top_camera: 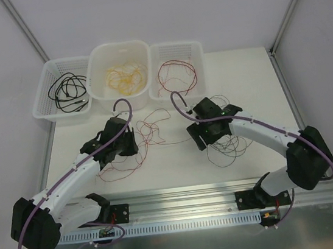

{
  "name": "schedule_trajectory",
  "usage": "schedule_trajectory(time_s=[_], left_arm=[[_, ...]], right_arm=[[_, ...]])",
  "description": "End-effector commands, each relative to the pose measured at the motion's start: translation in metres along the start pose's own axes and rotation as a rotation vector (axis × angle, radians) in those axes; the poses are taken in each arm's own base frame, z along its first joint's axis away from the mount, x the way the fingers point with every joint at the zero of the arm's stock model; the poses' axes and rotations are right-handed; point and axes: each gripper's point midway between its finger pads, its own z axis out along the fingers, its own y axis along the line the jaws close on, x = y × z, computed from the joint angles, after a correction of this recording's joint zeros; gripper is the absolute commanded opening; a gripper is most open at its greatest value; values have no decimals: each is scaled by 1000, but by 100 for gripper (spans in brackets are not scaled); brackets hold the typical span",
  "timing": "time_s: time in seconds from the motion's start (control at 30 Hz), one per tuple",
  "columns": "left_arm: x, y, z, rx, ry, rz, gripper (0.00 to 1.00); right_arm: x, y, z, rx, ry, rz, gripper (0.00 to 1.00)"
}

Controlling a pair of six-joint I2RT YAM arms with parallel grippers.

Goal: Untangle the cables

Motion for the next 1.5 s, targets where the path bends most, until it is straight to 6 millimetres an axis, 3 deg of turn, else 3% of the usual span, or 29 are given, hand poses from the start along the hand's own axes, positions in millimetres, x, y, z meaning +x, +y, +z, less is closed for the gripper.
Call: schedule_trajectory(time_s=[0.0,0.17,0.27,0.33,0.37,0.43,0.47,0.5,0.53,0.57,0.63,0.67,0.73,0.77,0.87,0.9,0.97,1.07,1.3,1.47], left_arm=[[0,-2,-5,14,0,-17,0],[0,-2,-8,17,-5,-19,0],[-2,-2,-12,18,-15,-19,0],[-3,-1,-14,17,-22,-19,0],[-3,-1,-17,18,-25,-18,0],[-4,-1,-22,18,-37,-21,0],[-3,0,-25,14,-37,-21,0],[-4,1,-27,8,-43,-21,0],[-6,1,-32,12,-60,-20,0],[-7,2,-35,8,-65,-19,0],[-6,6,-42,-4,-75,-21,0],[-6,8,-44,-11,-81,-21,0],[-5,13,-51,-32,-91,-25,0],[-5,14,-52,-40,-95,-29,0],[-2,23,-56,-83,-107,-52,0],[-3,25,-57,-90,-113,-62,0],[-2,31,-57,-130,-114,-97,0],[0,37,-54,-182,-108,-159,0],[26,88,-33,-453,-129,-359,0],[37,97,-23,-495,-124,-411,25]], right_arm=[[-22,-8,24,63,-16,-54,73],[-25,-36,57,239,34,-54,73],[-26,-47,72,303,54,-48,69],[-25,-52,80,328,59,-39,61],[-24,-58,83,337,63,-11,56],[-25,-68,83,365,49,33,35],[-19,-80,81,385,56,74,14],[-17,-87,79,400,50,118,5],[-19,-95,70,412,21,160,1],[-16,-112,63,434,15,221,1],[-7,-127,48,456,-1,301,1],[-12,-143,26,472,-66,366,1],[-5,-156,5,488,-103,442,1],[-8,-170,-22,502,-191,531,1],[-5,-185,-58,476,-295,663,1],[-10,-183,-75,452,-357,674,1],[-18,-175,-87,398,-386,671,1],[-22,-156,-84,288,-374,660,1],[-8,-128,-28,138,-278,672,3],[0,-99,13,89,-148,597,8]])
